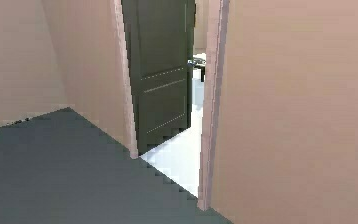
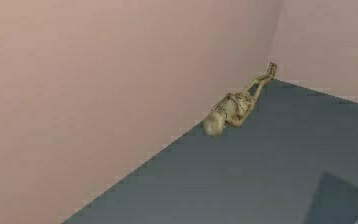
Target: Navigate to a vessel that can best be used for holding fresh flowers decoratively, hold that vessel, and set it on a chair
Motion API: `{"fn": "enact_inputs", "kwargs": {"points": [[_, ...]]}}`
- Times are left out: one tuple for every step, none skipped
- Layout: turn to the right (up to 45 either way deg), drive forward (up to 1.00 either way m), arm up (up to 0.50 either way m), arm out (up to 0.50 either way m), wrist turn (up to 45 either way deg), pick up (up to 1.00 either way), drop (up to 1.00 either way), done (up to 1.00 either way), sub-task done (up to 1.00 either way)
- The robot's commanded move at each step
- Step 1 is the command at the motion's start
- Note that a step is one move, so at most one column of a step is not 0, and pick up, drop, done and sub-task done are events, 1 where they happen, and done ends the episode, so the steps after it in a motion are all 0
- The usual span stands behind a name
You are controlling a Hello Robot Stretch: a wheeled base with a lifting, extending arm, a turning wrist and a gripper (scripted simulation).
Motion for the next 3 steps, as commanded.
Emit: {"fn": "enact_inputs", "kwargs": {"points": [[-6.0, 0.00, 0.00, 0.00, 0.0, 0.00, 0.00, 0.00, 0.00], [0.0, 0.05, 0.00, 0.00, 0.0, 0.00, 0.00, 0.00, 0.00], [45.0, 0.00, 0.00, 0.00, 0.0, 0.00, 0.00, 0.00, 0.00]]}}
